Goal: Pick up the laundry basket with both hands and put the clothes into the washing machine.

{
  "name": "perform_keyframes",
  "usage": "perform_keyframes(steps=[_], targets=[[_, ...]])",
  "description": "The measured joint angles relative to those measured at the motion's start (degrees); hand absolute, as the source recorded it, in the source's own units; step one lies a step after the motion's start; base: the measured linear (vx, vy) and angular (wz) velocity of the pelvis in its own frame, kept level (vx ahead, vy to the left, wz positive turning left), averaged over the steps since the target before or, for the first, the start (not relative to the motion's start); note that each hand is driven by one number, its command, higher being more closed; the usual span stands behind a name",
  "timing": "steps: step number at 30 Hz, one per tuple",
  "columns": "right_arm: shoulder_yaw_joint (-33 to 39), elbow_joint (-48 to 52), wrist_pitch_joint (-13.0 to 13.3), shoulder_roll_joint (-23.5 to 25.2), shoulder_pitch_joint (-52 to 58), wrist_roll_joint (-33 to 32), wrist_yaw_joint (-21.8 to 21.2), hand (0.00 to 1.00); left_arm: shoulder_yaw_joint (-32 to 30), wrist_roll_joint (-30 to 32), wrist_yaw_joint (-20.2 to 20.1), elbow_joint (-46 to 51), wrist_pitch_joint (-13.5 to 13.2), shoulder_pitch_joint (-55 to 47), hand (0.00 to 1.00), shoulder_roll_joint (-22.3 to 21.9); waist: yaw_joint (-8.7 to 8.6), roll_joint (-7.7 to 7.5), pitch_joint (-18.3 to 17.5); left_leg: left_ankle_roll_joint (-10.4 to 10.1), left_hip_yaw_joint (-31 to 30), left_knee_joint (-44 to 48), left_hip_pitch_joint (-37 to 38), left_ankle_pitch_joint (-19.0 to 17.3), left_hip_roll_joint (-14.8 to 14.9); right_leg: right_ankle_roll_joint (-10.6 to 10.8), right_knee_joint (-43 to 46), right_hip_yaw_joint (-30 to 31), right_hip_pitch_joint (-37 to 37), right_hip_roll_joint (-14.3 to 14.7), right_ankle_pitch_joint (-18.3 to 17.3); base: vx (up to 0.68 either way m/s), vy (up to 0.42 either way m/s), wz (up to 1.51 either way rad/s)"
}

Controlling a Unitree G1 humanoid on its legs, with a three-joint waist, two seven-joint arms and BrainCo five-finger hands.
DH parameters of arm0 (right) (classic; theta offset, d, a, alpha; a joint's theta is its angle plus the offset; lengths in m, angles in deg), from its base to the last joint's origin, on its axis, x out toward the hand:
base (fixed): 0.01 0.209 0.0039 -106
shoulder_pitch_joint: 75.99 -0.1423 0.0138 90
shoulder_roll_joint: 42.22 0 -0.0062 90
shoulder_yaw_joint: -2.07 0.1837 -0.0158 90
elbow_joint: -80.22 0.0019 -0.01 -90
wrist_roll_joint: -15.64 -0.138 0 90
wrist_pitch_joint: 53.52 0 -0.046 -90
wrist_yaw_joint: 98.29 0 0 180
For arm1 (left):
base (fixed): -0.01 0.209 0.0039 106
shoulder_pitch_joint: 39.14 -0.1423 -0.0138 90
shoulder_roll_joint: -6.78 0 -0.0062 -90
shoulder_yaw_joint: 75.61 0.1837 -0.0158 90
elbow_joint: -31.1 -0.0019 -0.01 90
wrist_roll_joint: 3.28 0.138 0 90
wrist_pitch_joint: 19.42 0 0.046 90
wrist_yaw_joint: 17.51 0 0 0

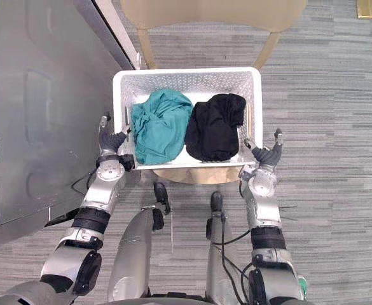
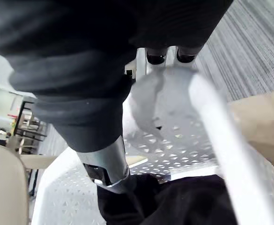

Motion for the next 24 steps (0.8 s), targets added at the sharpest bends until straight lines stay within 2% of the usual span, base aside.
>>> perform_keyframes(steps=[5, 9, 14, 16, 19, 21, 24], targets=[[0.00, 9.05, 1.08, 0.32, 5.88, 1.76, -0.76, 0.00, -2.12, 1.65, 0.27, 9.42, -0.11, -8.04, 0.00, -0.77, 0.13, -0.08, 0.09, -0.04, -0.12, -0.72, 2.87, -0.04, -0.12, -0.57, -0.05, -0.74, 2.82, -0.16, -0.46, -0.01, 0.002, 0.04], [-0.15, 15.98, 3.05, -0.22, 11.52, 3.65, -4.49, 0.00, -3.86, 3.28, -0.51, 16.34, -1.75, -14.70, 0.00, -1.44, 0.03, -0.13, 0.07, -0.05, -0.20, -1.96, 6.39, -0.03, -1.00, -0.47, 0.47, -1.32, 5.72, -1.01, -1.60, 0.01, -0.006, 0.09], [-0.56, 17.29, 3.71, -0.36, 17.22, 6.43, -9.04, 0.00, -5.12, 1.99, -3.62, 20.97, -3.79, -21.75, 0.00, -4.02, 0.12, -0.33, -0.11, -0.49, -0.42, -3.51, 9.34, -0.18, -1.25, -0.63, -0.62, -2.00, 8.68, -1.13, -2.03, 0.03, -0.014, 0.06], [-0.51, 16.63, 3.65, 0.01, 20.21, 7.05, -10.36, 0.00, -5.24, 1.77, -5.04, 20.93, -3.81, -24.91, 0.00, -5.52, -0.06, -0.32, -0.53, -0.26, -1.02, -4.45, 11.01, 0.04, -1.69, -0.72, -1.46, -2.97, 10.76, -1.47, -2.26, 0.08, -0.014, 0.19], [0.03, 9.70, 2.42, 1.49, 23.39, 7.15, -12.39, 0.00, -5.48, -0.21, -8.54, 18.39, -3.78, -30.61, 0.00, -7.55, 0.07, -0.76, -4.35, -0.64, -2.04, -6.14, 13.42, 0.40, -2.45, -0.73, -3.56, -4.77, 13.99, -1.96, -2.27, 0.14, -0.008, 0.24], [0.23, 2.11, 1.51, 2.72, 24.34, 7.16, -13.72, 0.00, -5.47, -1.00, -11.53, 11.88, -3.53, -33.17, 0.00, -7.54, 0.16, -0.80, -6.96, -0.75, -2.62, -8.13, 17.13, 0.47, -3.18, -0.70, -5.25, -6.07, 17.97, -2.50, -2.28, 0.15, -0.004, 0.20], [0.24, -5.67, 0.94, 3.51, 24.40, 7.46, -14.33, 0.00, -5.71, -1.35, -13.47, 3.89, -3.33, -34.78, 0.00, -7.32, 0.33, -0.90, -10.13, -0.86, -2.79, -9.83, 19.69, 0.55, -3.83, -0.48, -7.11, -6.53, 20.86, -2.89, -2.42, 0.08, -0.004, 0.11]])
